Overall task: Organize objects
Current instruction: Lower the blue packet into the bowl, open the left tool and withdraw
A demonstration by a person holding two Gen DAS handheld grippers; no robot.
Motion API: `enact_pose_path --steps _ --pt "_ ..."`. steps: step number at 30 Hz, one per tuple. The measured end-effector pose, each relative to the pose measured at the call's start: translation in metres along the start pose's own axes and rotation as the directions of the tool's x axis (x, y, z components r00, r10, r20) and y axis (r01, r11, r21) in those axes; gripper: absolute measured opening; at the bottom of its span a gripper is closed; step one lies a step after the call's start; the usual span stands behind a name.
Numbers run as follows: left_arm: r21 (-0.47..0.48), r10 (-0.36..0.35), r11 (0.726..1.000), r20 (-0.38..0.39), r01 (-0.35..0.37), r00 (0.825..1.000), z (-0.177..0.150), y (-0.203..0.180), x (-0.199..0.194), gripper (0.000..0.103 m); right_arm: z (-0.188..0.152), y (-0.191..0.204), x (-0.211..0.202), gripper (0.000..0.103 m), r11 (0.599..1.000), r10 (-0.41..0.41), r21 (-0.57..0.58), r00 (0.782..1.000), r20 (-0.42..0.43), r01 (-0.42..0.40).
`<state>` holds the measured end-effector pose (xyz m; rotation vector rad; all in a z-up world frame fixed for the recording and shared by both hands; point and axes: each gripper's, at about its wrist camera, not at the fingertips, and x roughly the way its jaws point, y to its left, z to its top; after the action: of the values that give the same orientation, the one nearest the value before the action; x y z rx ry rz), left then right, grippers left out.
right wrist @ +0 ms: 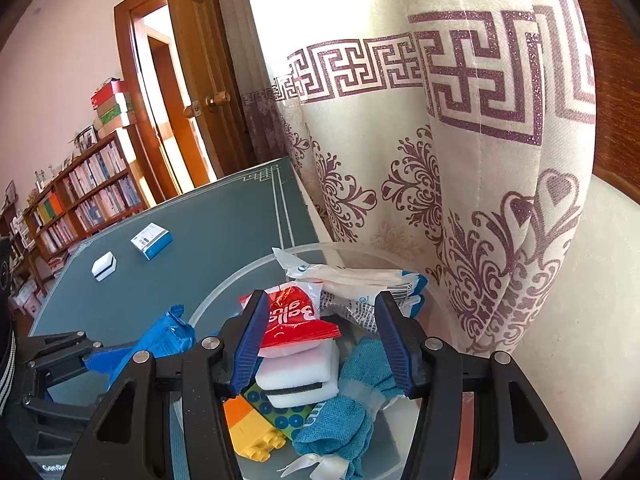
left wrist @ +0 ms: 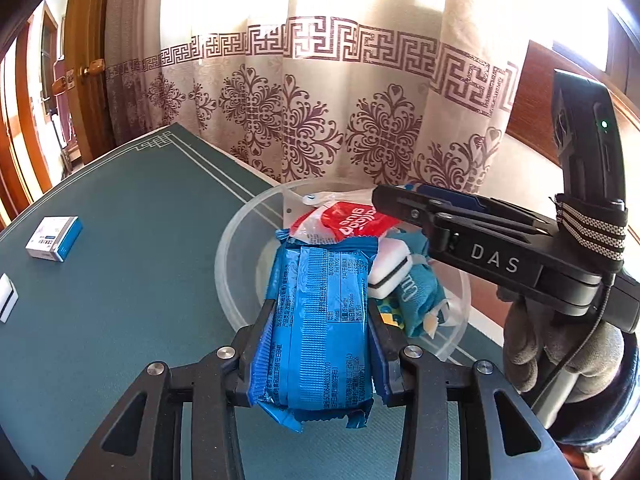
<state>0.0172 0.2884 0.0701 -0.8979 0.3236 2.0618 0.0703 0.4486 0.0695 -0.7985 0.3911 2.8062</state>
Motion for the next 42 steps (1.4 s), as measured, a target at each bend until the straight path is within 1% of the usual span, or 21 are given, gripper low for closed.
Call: enact_pose_path --steps 4,10,13,14,15,17,25,27,31,36,42 --pt "0.015 -0.016 1.0 -0.004 0.016 1.0 0.0 -0.008 0.008 0.043 0.001 -0.001 -0.001 0.056 1.0 -0.003 0.006 1.0 0.004 0.003" --pt "-0.013 -0.019 1.0 -0.019 0.019 1.0 -0.002 -0.005 0.023 0.044 -0.001 -0.003 0.001 0.056 1.0 -0.005 0.014 1.0 0.001 0.005" --pt "-0.024 -0.023 0.999 -0.011 0.023 1.0 -0.003 -0.002 0.024 0.048 -0.002 -0.002 0.001 0.056 1.0 -0.002 0.01 1.0 -0.001 0.002" --pt "-0.028 -0.027 0.999 -0.008 0.027 1.0 -0.003 -0.001 0.023 0.054 -0.002 -0.001 0.001 0.056 1.0 -0.002 0.008 1.0 -0.002 0.002" --pt "-0.033 -0.031 0.999 0.0 0.031 1.0 -0.004 0.0 0.021 0.066 -0.002 -0.001 0.001 0.056 1.0 -0.002 0.007 1.0 -0.002 0.002" --pt "-0.044 -0.028 0.999 0.027 0.029 0.999 -0.004 0.002 0.015 0.077 -0.002 0.0 0.001 0.056 1.0 -0.002 0.006 1.0 -0.002 0.002" --pt "-0.058 0.01 0.998 0.061 -0.006 0.998 -0.01 0.011 -0.008 0.081 -0.002 0.0 0.001 0.056 1.0 -0.001 0.006 1.0 -0.001 0.001" --pt "-0.065 0.025 0.998 0.065 -0.021 0.998 -0.015 0.015 -0.014 0.084 -0.003 0.001 0.002 0.056 1.0 0.0 0.008 1.0 -0.002 0.0" --pt "-0.077 0.052 0.996 0.054 -0.048 0.997 -0.03 0.023 -0.024 0.084 -0.003 0.001 0.002 0.056 1.0 0.0 0.006 1.0 -0.002 0.0" --pt "-0.083 0.069 0.994 0.03 -0.066 0.997 -0.046 0.028 -0.027 0.084 -0.004 0.004 0.003 0.056 1.0 0.002 -0.002 1.0 -0.007 -0.002" --pt "-0.084 0.075 0.994 0.01 -0.074 0.997 -0.05 0.028 -0.021 0.084 -0.005 0.006 0.003 0.056 1.0 0.005 -0.005 1.0 -0.01 -0.005"
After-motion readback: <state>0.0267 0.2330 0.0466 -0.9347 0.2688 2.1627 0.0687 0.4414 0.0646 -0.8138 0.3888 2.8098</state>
